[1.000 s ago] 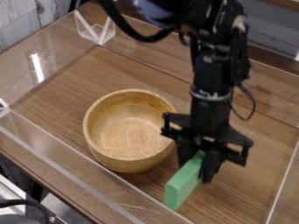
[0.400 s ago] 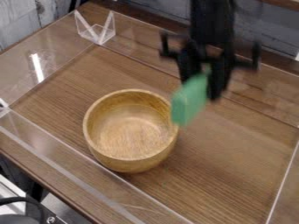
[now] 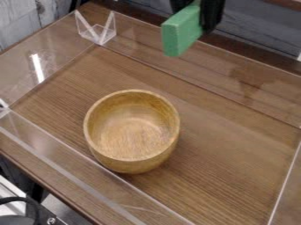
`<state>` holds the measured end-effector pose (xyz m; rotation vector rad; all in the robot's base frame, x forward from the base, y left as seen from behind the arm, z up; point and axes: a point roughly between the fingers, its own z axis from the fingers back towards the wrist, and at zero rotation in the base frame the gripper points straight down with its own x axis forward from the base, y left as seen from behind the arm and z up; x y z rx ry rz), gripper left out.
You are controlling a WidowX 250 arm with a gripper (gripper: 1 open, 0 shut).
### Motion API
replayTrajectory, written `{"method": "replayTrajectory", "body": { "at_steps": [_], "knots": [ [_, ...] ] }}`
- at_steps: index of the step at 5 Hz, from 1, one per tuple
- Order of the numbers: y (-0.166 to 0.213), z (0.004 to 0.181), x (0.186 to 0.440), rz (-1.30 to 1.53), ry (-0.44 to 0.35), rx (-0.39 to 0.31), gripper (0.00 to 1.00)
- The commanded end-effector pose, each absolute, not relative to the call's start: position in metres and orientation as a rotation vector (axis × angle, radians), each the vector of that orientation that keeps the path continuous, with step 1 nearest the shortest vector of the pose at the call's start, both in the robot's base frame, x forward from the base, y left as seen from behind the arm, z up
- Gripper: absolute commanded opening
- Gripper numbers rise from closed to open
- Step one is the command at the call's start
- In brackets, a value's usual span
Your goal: Put the green block in the brown bowl
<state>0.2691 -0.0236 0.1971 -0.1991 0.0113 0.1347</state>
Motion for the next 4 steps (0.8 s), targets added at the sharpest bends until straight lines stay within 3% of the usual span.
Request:
{"method": "replayTrajectory", "body": {
  "at_steps": [1,4],
  "knots": [
    [-0.020,0.197,0.270,0.110,-0.042,-0.202,0.00],
    [-0.050,0.146,0.268,-0.028,-0.087,-0.206,0.00]
  ]
}}
